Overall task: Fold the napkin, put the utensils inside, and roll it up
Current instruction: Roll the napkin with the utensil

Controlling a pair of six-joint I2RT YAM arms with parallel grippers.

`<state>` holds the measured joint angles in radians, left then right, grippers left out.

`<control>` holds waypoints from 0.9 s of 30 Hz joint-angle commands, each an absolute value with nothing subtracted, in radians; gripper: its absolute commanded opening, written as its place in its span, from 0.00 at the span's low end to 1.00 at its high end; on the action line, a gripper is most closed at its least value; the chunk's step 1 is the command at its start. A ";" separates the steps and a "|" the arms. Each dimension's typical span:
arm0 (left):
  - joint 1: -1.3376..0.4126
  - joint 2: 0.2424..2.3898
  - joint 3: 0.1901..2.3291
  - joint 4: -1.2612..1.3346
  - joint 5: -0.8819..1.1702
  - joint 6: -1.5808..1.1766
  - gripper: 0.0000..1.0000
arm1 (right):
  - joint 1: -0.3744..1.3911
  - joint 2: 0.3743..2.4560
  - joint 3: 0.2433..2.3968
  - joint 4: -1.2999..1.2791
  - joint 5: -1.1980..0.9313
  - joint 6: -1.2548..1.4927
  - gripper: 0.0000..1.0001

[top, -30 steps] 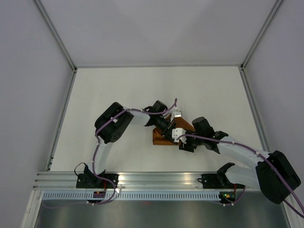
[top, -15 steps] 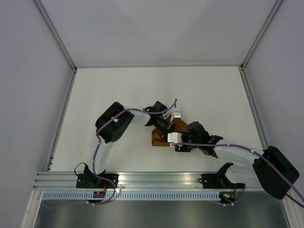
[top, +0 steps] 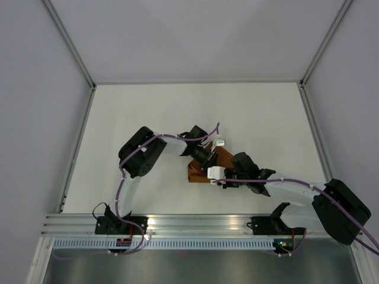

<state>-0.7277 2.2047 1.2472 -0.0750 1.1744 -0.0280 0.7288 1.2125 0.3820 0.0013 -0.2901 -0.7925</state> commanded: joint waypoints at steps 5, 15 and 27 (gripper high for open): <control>-0.709 2.134 1.236 -0.133 1.015 -0.003 0.42 | 0.722 1.264 0.433 -0.120 -0.311 -0.799 0.15; -0.640 2.011 1.210 -0.092 0.899 -0.014 0.43 | 0.687 1.333 0.511 -0.230 -0.419 -0.819 0.14; -0.597 1.737 0.976 0.184 0.599 -0.107 0.43 | 0.502 1.646 0.839 -0.627 -0.666 -0.983 0.14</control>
<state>-0.5953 1.8370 1.0435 0.0471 0.7200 -0.0570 0.5392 1.5597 0.7753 -0.4416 -0.5861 -0.8986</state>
